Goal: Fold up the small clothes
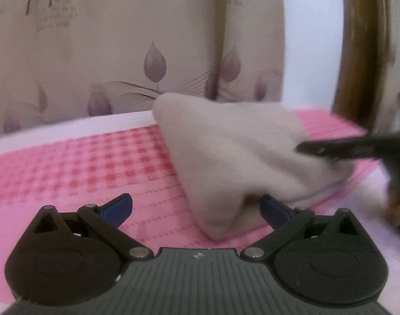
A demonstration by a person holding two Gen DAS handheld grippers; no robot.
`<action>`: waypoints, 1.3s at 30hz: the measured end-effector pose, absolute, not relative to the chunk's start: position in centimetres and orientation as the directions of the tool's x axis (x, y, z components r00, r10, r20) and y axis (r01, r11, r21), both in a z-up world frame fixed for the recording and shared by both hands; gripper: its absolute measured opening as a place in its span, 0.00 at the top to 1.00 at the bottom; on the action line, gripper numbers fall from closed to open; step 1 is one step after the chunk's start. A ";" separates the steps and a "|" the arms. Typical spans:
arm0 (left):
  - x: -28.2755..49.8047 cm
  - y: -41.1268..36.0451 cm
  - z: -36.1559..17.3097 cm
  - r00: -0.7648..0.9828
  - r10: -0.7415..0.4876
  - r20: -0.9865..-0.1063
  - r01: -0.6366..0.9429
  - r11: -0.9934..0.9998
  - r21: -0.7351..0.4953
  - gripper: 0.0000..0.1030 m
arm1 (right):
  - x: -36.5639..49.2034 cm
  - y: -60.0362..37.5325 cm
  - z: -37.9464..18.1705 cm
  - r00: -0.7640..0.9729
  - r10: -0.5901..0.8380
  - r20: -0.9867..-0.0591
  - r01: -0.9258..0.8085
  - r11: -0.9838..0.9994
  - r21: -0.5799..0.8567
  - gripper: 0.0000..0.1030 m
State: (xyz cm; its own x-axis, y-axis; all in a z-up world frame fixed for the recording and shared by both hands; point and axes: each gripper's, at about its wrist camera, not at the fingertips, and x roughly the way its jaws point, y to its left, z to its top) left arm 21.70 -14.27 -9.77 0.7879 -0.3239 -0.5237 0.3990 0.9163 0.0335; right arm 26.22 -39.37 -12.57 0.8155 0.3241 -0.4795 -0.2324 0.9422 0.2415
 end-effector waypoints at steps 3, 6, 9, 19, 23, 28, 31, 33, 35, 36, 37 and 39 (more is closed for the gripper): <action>22.1 -15.6 -10.1 0.810 -0.258 -0.527 0.383 0.913 0.143 0.01 | 26.3 -39.6 -12.7 0.818 0.333 -0.470 -0.239 0.939 0.248 0.81; 22.7 -15.9 -10.2 0.832 -0.205 -0.516 0.339 0.923 0.180 0.00 | 26.5 -39.7 -12.6 0.815 0.349 -0.462 -0.244 0.931 0.272 0.81; 23.3 -13.8 -10.2 0.827 -0.142 -0.544 0.230 0.968 0.098 0.00 | 26.4 -39.5 -12.7 0.819 0.344 -0.459 -0.246 0.933 0.261 0.81; 21.3 -7.2 -10.3 0.746 -0.235 -0.623 0.185 0.972 -0.144 0.04 | 26.4 -39.9 -12.8 0.810 0.372 -0.454 -0.261 0.921 0.288 0.81; 21.1 -5.3 -7.3 0.796 -0.348 -0.494 0.230 0.931 -0.284 0.04 | 26.4 -40.0 -12.9 0.803 0.386 -0.454 -0.269 0.915 0.302 0.81; 24.1 -8.5 -3.2 0.777 -0.521 -0.355 0.420 0.848 -0.324 0.12 | 26.2 -39.8 -12.8 0.808 0.382 -0.449 -0.269 0.917 0.295 0.80; 26.2 -11.5 -3.5 0.707 -0.638 -0.305 0.548 0.767 -0.335 0.21 | 26.1 -39.9 -12.8 0.809 0.384 -0.445 -0.270 0.915 0.298 0.80; 27.3 -13.3 -4.8 0.658 -0.678 -0.327 0.593 0.735 -0.330 0.39 | 26.0 -40.0 -12.8 0.808 0.385 -0.445 -0.269 0.914 0.303 0.80; 28.2 -14.3 -7.1 0.614 -0.685 -0.393 0.603 0.728 -0.327 0.49 | 26.0 -40.0 -12.7 0.810 0.380 -0.446 -0.262 0.916 0.304 0.80; 28.0 -14.4 -8.1 0.606 -0.681 -0.410 0.596 0.731 -0.333 0.64 | 25.9 -40.0 -12.7 0.809 0.377 -0.450 -0.257 0.916 0.307 0.80; 27.5 -14.0 -8.9 0.609 -0.682 -0.404 0.591 0.730 -0.343 0.68 | 25.9 -40.2 -12.5 0.808 0.378 -0.453 -0.247 0.914 0.322 0.80; 27.2 -13.2 -10.1 0.596 -0.699 -0.396 0.583 0.715 -0.386 0.69 | 25.9 -41.1 -12.1 0.808 0.383 -0.448 -0.210 0.898 0.387 0.80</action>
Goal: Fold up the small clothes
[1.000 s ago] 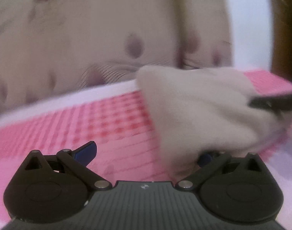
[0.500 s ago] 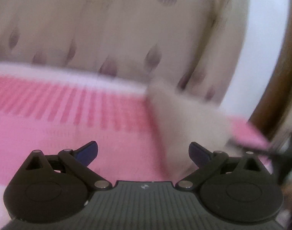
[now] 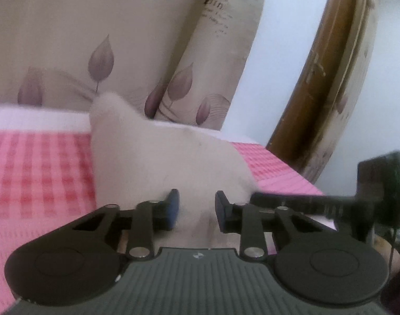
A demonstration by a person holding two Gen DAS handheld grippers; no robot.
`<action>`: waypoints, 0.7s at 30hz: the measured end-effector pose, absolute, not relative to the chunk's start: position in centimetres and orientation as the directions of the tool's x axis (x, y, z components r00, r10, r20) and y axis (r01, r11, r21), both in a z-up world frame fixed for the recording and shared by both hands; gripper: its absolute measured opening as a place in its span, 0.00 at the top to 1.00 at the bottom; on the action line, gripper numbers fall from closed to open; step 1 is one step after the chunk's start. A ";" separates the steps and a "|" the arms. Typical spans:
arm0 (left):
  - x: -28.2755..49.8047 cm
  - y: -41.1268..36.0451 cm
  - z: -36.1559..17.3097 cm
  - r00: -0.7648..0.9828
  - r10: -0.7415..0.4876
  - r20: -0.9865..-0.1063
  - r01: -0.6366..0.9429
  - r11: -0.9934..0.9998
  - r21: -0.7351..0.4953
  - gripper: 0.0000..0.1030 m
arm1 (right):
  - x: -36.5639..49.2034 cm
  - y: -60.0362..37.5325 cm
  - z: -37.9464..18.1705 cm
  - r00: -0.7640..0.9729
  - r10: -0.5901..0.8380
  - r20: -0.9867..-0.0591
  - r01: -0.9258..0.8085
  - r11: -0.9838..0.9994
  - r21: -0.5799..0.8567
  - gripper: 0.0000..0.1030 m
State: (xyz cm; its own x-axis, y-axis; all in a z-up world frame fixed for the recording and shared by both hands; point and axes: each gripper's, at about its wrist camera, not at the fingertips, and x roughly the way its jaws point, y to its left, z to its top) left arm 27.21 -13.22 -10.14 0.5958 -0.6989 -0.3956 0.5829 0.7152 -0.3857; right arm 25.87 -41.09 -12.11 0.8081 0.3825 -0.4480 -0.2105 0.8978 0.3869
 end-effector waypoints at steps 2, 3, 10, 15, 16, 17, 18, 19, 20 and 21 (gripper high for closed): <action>26.8 -13.0 -11.0 0.592 -0.702 -0.395 0.581 0.712 -0.395 0.69 | 25.7 -41.2 -10.9 0.841 0.331 -0.428 -0.174 0.915 0.365 0.79; 26.8 -13.1 -10.9 0.596 -0.700 -0.394 0.581 0.715 -0.389 0.69 | 25.8 -40.9 -10.2 0.856 0.304 -0.417 -0.169 0.929 0.330 0.79; 26.8 -12.4 -10.9 0.592 -0.714 -0.374 0.567 0.699 -0.436 0.68 | 34.1 -38.5 -10.8 0.798 0.232 -0.556 -0.177 0.972 0.153 0.79; 27.1 -12.6 -11.0 0.580 -0.722 -0.377 0.567 0.690 -0.449 0.68 | 38.3 -40.3 -11.5 0.778 0.292 -0.557 -0.177 0.951 0.252 0.79; 27.1 -12.5 -10.9 0.580 -0.723 -0.376 0.567 0.689 -0.451 0.68 | 38.5 -40.8 -11.6 0.773 0.311 -0.553 -0.174 0.942 0.287 0.79; 27.1 -12.5 -10.9 0.579 -0.724 -0.374 0.567 0.688 -0.453 0.68 | 38.3 -41.4 -11.6 0.768 0.332 -0.548 -0.165 0.929 0.332 0.79; 27.1 -12.4 -10.9 0.578 -0.725 -0.373 0.567 0.686 -0.455 0.67 | 37.6 -42.0 -11.5 0.771 0.341 -0.538 -0.152 0.919 0.364 0.79; 27.0 -12.4 -10.9 0.577 -0.727 -0.371 0.569 0.684 -0.457 0.67 | 36.4 -42.5 -11.3 0.789 0.327 -0.520 -0.129 0.916 0.380 0.77; 27.1 -12.5 -10.9 0.576 -0.730 -0.368 0.571 0.681 -0.458 0.65 | 35.0 -42.8 -10.7 0.814 0.303 -0.495 -0.116 0.920 0.373 0.75; 27.2 -12.5 -10.9 0.573 -0.734 -0.364 0.574 0.677 -0.460 0.62 | 33.3 -42.7 -10.2 0.838 0.296 -0.459 -0.127 0.923 0.363 0.74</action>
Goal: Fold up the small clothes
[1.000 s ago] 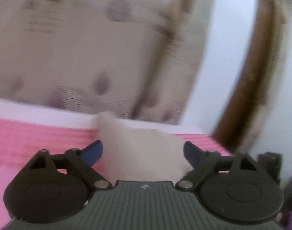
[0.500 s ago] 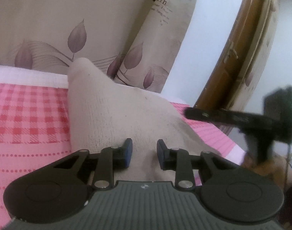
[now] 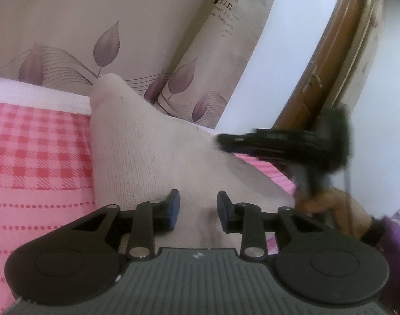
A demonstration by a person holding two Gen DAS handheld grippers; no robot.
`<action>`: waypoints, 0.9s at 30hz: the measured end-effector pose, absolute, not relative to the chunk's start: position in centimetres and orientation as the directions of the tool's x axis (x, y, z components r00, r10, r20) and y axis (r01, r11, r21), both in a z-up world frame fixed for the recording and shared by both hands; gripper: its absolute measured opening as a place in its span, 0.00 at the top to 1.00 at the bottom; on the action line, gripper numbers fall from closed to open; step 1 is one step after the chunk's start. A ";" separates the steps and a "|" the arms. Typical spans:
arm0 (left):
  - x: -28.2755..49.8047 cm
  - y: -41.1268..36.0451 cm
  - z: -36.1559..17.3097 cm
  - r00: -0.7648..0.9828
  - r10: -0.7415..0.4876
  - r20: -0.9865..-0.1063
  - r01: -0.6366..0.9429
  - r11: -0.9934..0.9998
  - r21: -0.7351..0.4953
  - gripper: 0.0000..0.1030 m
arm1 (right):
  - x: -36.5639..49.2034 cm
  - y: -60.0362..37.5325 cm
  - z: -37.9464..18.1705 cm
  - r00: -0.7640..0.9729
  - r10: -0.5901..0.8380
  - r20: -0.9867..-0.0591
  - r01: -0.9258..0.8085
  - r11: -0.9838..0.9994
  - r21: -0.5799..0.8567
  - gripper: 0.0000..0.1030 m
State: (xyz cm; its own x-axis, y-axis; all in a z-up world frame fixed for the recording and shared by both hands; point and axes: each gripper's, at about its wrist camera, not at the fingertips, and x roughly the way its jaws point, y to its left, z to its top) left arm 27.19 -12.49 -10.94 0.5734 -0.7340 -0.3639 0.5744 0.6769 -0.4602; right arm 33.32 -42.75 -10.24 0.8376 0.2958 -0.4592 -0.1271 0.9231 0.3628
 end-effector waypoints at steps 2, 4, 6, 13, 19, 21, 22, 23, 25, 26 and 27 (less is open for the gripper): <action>27.1 -12.6 -10.9 0.569 -0.740 -0.358 0.585 0.670 -0.457 0.58 | 29.7 -42.4 -9.4 0.860 0.327 -0.390 -0.192 0.918 0.348 0.74; 27.0 -12.9 -10.8 0.567 -0.740 -0.361 0.595 0.671 -0.442 0.54 | 27.3 -41.4 -9.3 0.853 0.347 -0.390 -0.240 0.924 0.297 0.74; 26.9 -13.0 -10.8 0.564 -0.745 -0.357 0.604 0.667 -0.436 0.50 | 25.3 -40.3 -9.8 0.831 0.373 -0.413 -0.288 0.923 0.255 0.75; 26.7 -13.1 -10.8 0.565 -0.744 -0.356 0.611 0.668 -0.425 0.49 | 22.1 -40.4 -13.0 0.782 0.327 -0.530 -0.265 0.945 0.193 0.77; 26.3 -13.5 -10.6 0.557 -0.753 -0.351 0.635 0.658 -0.406 0.37 | 22.6 -41.9 -10.0 0.835 0.362 -0.414 -0.227 0.912 0.341 0.75; 26.3 -13.6 -10.6 0.555 -0.755 -0.350 0.640 0.656 -0.400 0.36 | 23.7 -41.4 -8.9 0.855 0.329 -0.400 -0.211 0.927 0.311 0.75; 26.3 -13.6 -10.6 0.554 -0.756 -0.348 0.640 0.655 -0.403 0.36 | 24.6 -41.0 -8.6 0.861 0.317 -0.398 -0.209 0.934 0.291 0.75; 26.3 -13.5 -10.7 0.553 -0.757 -0.347 0.639 0.653 -0.406 0.36 | 25.5 -40.6 -8.3 0.865 0.302 -0.400 -0.203 0.941 0.272 0.75; 26.4 -13.5 -10.7 0.551 -0.760 -0.343 0.639 0.649 -0.413 0.36 | 27.4 -39.6 -7.8 0.870 0.282 -0.404 -0.200 0.951 0.234 0.75; 26.4 -13.5 -10.7 0.551 -0.761 -0.342 0.639 0.649 -0.414 0.36 | 28.7 -39.1 -8.0 0.872 0.266 -0.410 -0.195 0.959 0.208 0.75; 26.3 -13.5 -10.7 0.551 -0.761 -0.342 0.639 0.648 -0.414 0.35 | 29.8 -38.7 -8.3 0.875 0.239 -0.422 -0.179 0.968 0.179 0.75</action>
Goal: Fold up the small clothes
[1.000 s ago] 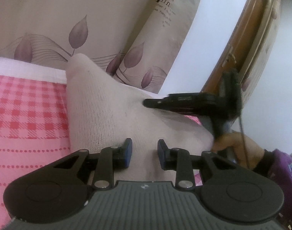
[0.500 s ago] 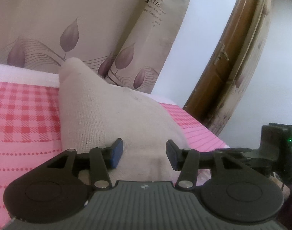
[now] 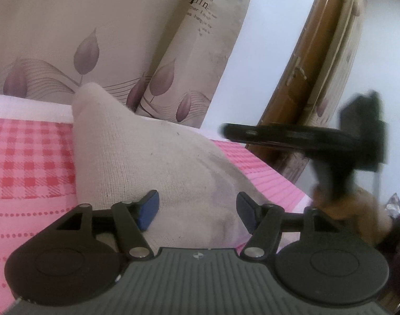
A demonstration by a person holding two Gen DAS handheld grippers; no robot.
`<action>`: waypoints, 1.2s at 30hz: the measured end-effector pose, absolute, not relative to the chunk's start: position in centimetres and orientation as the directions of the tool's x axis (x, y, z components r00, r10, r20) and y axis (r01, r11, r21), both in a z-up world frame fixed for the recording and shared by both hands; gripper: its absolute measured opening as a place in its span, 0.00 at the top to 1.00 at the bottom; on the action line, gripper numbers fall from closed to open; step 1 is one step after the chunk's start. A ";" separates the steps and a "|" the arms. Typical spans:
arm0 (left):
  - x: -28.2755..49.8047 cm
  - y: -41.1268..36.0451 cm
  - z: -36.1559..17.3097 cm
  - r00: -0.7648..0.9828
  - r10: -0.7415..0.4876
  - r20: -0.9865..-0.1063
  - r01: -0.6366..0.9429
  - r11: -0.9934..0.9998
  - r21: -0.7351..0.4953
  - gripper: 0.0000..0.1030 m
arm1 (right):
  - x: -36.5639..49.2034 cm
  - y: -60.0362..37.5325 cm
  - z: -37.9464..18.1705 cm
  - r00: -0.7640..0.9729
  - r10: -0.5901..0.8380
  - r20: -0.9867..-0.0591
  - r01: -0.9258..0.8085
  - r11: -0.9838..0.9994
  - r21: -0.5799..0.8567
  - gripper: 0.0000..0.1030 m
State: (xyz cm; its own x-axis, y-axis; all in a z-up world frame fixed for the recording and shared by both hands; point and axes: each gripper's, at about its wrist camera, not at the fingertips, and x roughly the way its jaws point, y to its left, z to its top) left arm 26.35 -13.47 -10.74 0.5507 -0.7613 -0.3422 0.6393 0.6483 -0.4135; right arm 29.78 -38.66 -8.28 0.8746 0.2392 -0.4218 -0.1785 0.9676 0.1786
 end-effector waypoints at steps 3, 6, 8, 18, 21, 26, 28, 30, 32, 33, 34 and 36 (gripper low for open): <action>26.4 -13.4 -10.8 0.549 -0.763 -0.341 0.640 0.646 -0.416 0.35 | 32.9 -38.1 -10.9 0.839 0.146 -0.524 -0.121 0.989 0.082 0.75; 26.4 -13.4 -10.8 0.548 -0.764 -0.340 0.641 0.645 -0.417 0.35 | 33.3 -39.4 -12.4 0.831 0.186 -0.524 -0.132 0.981 0.139 0.74; 26.3 -13.4 -10.7 0.550 -0.764 -0.339 0.641 0.646 -0.415 0.34 | 33.1 -39.7 -11.2 0.817 0.189 -0.545 -0.103 0.978 0.183 0.72; 26.1 -13.9 -10.7 0.552 -0.759 -0.345 0.650 0.651 -0.393 0.30 | 37.3 -34.6 -8.8 0.821 0.203 -0.534 -0.208 0.977 0.052 0.72; 26.2 -14.0 -10.7 0.549 -0.760 -0.349 0.653 0.650 -0.389 0.30 | 39.7 -35.0 -11.5 0.767 0.170 -0.618 -0.181 0.982 0.045 0.72; 26.2 -14.0 -10.7 0.548 -0.758 -0.354 0.656 0.652 -0.380 0.30 | 40.0 -36.3 -11.7 0.771 0.200 -0.605 -0.163 0.980 0.117 0.72; 26.2 -14.0 -10.6 0.549 -0.756 -0.356 0.657 0.654 -0.376 0.30 | 39.3 -36.2 -11.4 0.781 0.194 -0.594 -0.155 0.981 0.117 0.71; 26.2 -14.0 -10.6 0.550 -0.756 -0.356 0.657 0.654 -0.374 0.30 | 38.0 -36.4 -10.6 0.813 0.188 -0.551 -0.135 0.982 0.135 0.66; 26.2 -14.0 -10.6 0.550 -0.755 -0.356 0.657 0.655 -0.373 0.30 | 35.7 -36.7 -9.9 0.844 0.179 -0.505 -0.133 0.983 0.126 0.61; 26.2 -14.0 -10.6 0.550 -0.755 -0.357 0.658 0.655 -0.372 0.30 | 34.7 -36.8 -9.8 0.852 0.176 -0.494 -0.134 0.984 0.119 0.61; 26.2 -14.0 -10.6 0.549 -0.756 -0.357 0.658 0.654 -0.372 0.30 | 33.5 -36.9 -9.8 0.858 0.164 -0.487 -0.128 0.986 0.106 0.61; 26.2 -14.0 -10.6 0.549 -0.755 -0.358 0.660 0.655 -0.369 0.30 | 31.5 -37.2 -10.3 0.869 0.124 -0.479 -0.104 0.992 0.068 0.61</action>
